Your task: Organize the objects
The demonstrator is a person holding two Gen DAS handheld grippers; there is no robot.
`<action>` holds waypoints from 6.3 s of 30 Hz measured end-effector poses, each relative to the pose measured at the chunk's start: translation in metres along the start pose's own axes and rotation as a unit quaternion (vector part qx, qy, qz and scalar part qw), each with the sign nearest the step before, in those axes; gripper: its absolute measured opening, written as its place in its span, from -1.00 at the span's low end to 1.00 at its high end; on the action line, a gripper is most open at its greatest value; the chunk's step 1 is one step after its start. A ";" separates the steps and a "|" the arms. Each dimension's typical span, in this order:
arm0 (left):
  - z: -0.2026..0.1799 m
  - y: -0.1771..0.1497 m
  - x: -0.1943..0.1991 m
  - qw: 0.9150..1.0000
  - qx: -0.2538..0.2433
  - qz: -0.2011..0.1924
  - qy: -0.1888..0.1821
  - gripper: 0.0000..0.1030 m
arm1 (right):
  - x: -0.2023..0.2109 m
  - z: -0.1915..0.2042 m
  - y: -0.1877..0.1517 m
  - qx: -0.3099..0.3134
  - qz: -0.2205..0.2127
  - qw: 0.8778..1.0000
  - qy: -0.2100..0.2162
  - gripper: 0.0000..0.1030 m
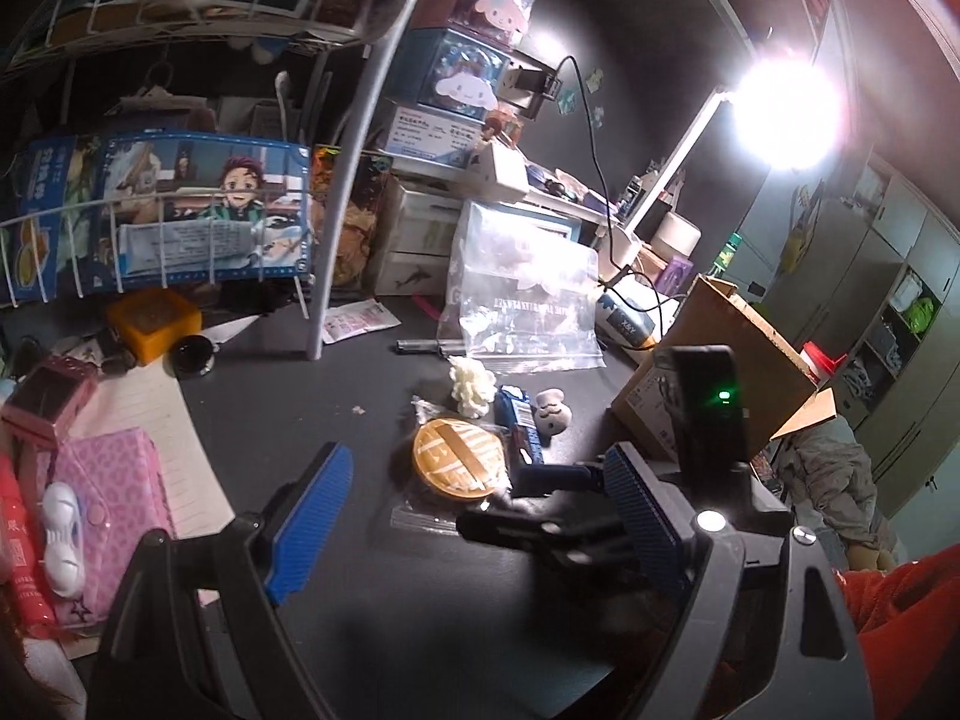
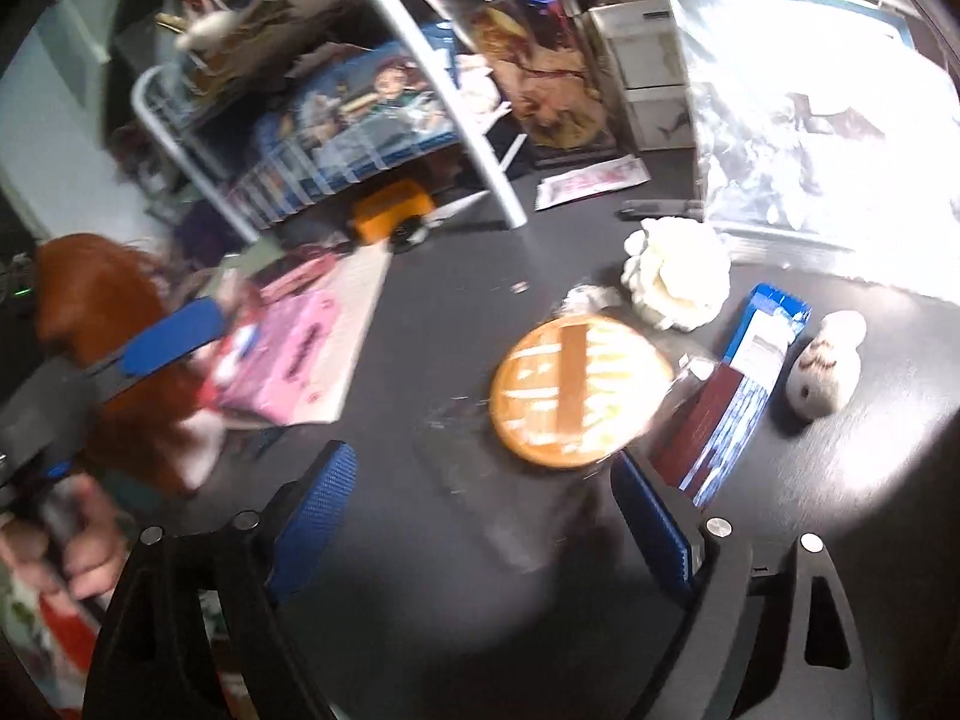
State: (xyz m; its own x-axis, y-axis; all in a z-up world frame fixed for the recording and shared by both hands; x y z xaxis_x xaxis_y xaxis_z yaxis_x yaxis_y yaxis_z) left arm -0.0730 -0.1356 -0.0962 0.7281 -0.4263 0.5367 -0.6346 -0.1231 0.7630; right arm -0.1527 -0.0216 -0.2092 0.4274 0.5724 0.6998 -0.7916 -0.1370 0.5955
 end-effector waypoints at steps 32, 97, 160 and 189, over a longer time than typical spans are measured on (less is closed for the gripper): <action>0.023 -0.003 -0.002 1.000 0.015 0.016 0.010 0.63 | -0.006 0.020 0.006 0.134 -0.023 0.984 -0.115 0.24; -0.167 0.090 -0.038 0.997 -0.075 -0.018 -0.018 0.60 | 0.267 -0.031 0.033 0.205 -0.114 0.971 -0.038 0.54; -0.032 -0.020 -0.031 0.998 0.011 0.020 0.053 0.60 | 0.042 -0.033 -0.016 0.143 0.007 0.985 -0.095 -0.73; -0.236 0.086 -0.079 0.989 -0.101 0.004 -0.108 -0.38 | 0.281 -0.052 0.017 0.199 -0.147 0.969 -0.024 -0.73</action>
State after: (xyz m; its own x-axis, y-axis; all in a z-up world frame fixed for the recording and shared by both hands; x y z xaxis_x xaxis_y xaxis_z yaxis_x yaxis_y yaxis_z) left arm -0.1238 0.0992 0.0127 0.6372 -0.6113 0.4693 -0.5589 0.0528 0.8276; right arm -0.0686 0.1789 -0.0232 0.6360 0.5967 0.4894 -0.4063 -0.2803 0.8697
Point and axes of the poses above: each gripper's, at about its wrist camera, not at the fingertips, and x roughly against the way its jaws point, z to its left, y to its top, the point moved 5 cm from there along -x, roughly the way its jaws point, and after that the axes turned 2 degrees about -z, right-handed, at the moved point
